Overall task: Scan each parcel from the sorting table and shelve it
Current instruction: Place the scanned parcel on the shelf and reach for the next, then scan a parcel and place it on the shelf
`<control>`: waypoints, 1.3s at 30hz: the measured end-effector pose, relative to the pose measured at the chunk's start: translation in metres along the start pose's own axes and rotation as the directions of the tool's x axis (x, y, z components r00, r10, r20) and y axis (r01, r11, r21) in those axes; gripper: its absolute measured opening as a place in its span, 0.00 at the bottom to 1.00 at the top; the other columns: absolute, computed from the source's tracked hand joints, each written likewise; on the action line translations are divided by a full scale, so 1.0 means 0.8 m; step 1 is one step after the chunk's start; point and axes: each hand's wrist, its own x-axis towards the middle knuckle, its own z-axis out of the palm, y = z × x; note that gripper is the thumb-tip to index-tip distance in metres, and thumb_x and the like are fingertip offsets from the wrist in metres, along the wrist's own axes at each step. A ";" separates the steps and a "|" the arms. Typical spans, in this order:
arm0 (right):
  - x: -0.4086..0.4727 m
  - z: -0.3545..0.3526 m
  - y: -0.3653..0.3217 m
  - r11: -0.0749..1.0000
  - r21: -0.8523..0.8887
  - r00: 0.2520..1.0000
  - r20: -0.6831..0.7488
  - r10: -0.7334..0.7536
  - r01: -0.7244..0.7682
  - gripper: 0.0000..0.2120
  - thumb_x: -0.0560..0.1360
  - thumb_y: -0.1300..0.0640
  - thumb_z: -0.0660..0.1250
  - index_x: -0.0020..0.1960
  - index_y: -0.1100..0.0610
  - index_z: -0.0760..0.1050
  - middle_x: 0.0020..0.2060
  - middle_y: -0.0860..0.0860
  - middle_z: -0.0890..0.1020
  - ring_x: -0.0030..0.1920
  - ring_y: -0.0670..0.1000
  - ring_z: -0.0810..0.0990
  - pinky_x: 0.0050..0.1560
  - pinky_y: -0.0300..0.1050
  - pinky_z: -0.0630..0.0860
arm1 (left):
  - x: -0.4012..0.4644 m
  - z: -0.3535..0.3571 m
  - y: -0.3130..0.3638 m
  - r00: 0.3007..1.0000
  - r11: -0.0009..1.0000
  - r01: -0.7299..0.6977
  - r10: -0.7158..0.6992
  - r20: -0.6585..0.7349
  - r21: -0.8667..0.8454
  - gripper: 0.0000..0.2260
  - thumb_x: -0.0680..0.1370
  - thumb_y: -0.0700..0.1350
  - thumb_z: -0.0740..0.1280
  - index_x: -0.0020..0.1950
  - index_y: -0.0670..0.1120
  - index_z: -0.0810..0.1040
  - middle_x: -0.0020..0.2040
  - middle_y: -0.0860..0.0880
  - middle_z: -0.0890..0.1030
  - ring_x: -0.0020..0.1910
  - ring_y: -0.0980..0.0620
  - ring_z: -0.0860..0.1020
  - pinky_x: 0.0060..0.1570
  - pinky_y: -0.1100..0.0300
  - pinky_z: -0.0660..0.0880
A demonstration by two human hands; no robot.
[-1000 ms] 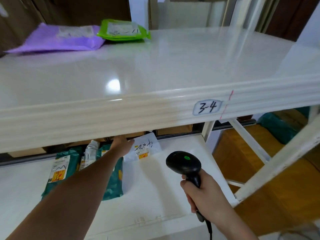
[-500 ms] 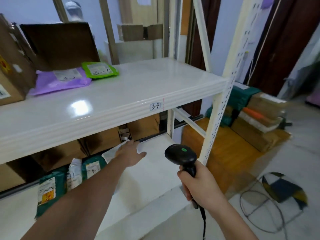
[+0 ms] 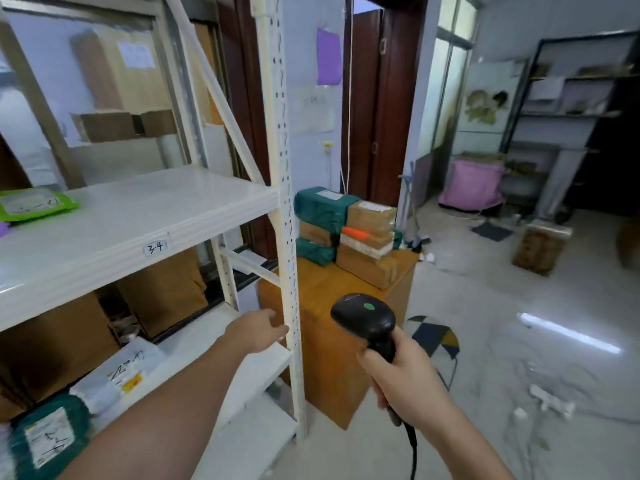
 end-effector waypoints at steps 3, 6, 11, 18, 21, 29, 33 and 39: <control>-0.008 -0.060 0.013 1.000 -0.009 0.997 -0.076 0.013 -0.014 0.06 0.75 0.55 0.65 0.41 0.45 0.73 0.28 0.51 0.76 0.25 0.49 0.73 0.30 0.47 0.72 | 0.018 0.013 0.066 0.998 0.998 -0.065 0.065 0.017 -0.010 0.36 0.79 0.69 0.61 0.81 0.51 0.65 0.78 0.48 0.70 0.73 0.45 0.73 0.68 0.50 0.73; -0.008 -0.118 0.028 0.999 -0.010 0.991 -0.124 0.049 -0.050 0.02 0.76 0.57 0.64 0.47 0.51 0.74 0.27 0.53 0.74 0.26 0.52 0.73 0.27 0.48 0.71 | 0.037 0.019 0.128 0.993 0.993 -0.112 0.112 0.023 -0.023 0.39 0.77 0.71 0.61 0.82 0.50 0.62 0.80 0.46 0.67 0.76 0.44 0.69 0.72 0.47 0.71; 0.009 -0.194 0.051 0.996 -0.041 0.976 -0.206 0.072 -0.082 0.03 0.77 0.59 0.64 0.49 0.58 0.74 0.28 0.55 0.74 0.24 0.51 0.73 0.24 0.43 0.70 | 0.072 0.026 0.217 0.978 0.978 -0.208 0.207 -0.027 -0.027 0.40 0.76 0.71 0.61 0.83 0.52 0.60 0.82 0.48 0.63 0.78 0.45 0.66 0.76 0.46 0.66; 0.085 -0.237 0.068 0.994 -0.051 0.974 -0.210 0.081 -0.094 0.01 0.78 0.58 0.65 0.48 0.55 0.74 0.29 0.54 0.75 0.26 0.50 0.73 0.23 0.41 0.71 | 0.157 0.032 0.282 0.980 0.980 -0.197 0.197 -0.015 0.013 0.39 0.76 0.71 0.61 0.83 0.54 0.59 0.84 0.51 0.59 0.80 0.45 0.63 0.77 0.45 0.64; 0.141 -0.245 0.077 0.993 -0.068 0.972 -0.219 0.081 -0.098 0.03 0.77 0.58 0.65 0.49 0.57 0.74 0.30 0.54 0.75 0.26 0.50 0.73 0.27 0.44 0.73 | 0.214 0.022 0.295 0.982 0.982 -0.187 0.187 -0.017 0.025 0.40 0.76 0.72 0.61 0.83 0.54 0.60 0.83 0.50 0.62 0.79 0.45 0.65 0.75 0.45 0.66; 0.292 -0.264 0.087 0.997 -0.030 0.966 -0.251 0.057 -0.067 0.03 0.75 0.58 0.65 0.49 0.53 0.75 0.30 0.51 0.75 0.29 0.50 0.74 0.32 0.48 0.74 | 0.367 -0.012 0.329 0.982 0.981 -0.189 0.189 -0.002 0.040 0.41 0.76 0.72 0.60 0.83 0.52 0.60 0.82 0.48 0.63 0.79 0.44 0.66 0.75 0.44 0.67; 0.360 -0.279 0.095 0.998 -0.012 0.972 -0.224 0.064 -0.068 0.04 0.77 0.61 0.65 0.49 0.54 0.75 0.31 0.55 0.77 0.27 0.47 0.76 0.31 0.42 0.75 | 0.429 -0.021 0.352 0.978 0.977 -0.210 0.209 0.022 0.050 0.39 0.77 0.71 0.61 0.82 0.51 0.62 0.81 0.48 0.66 0.77 0.44 0.68 0.74 0.45 0.68; 0.476 -0.318 0.123 0.997 -0.047 0.979 -0.198 0.045 -0.055 0.04 0.74 0.57 0.67 0.46 0.47 0.75 0.30 0.52 0.78 0.30 0.51 0.75 0.36 0.51 0.77 | 0.530 -0.037 0.399 0.982 0.983 -0.184 0.184 0.045 0.007 0.35 0.75 0.70 0.61 0.77 0.53 0.70 0.74 0.48 0.75 0.70 0.43 0.75 0.68 0.46 0.73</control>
